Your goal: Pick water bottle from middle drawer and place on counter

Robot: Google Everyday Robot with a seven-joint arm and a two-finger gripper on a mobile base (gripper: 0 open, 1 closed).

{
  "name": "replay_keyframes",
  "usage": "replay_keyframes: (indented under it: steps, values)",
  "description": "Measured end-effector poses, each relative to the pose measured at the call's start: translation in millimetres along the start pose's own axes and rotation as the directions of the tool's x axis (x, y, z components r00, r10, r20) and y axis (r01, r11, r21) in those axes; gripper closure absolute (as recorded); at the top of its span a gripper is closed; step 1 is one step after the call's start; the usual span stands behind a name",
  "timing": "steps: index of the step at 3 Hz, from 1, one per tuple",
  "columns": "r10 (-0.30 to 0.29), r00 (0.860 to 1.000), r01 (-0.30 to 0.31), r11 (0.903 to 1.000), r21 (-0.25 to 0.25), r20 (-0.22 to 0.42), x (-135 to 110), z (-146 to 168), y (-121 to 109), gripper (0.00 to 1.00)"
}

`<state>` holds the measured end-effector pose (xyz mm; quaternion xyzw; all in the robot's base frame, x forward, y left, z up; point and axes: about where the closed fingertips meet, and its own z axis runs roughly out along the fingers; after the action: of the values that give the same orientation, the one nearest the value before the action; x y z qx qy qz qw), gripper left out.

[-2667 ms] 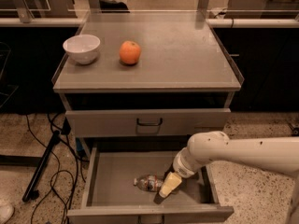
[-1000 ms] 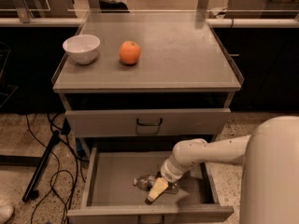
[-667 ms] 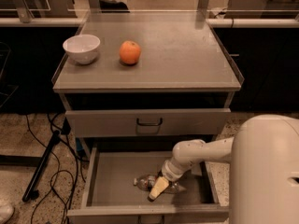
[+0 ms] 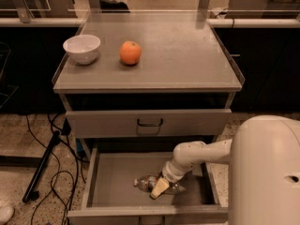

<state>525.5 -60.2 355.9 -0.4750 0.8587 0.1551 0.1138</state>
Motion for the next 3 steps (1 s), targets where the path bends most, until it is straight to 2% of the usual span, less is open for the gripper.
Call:
replay_keyframes:
  steps: [3]
  values:
    - [0.0, 1.0, 0.0, 1.0, 0.0, 0.0, 0.0, 0.0, 0.0, 0.86]
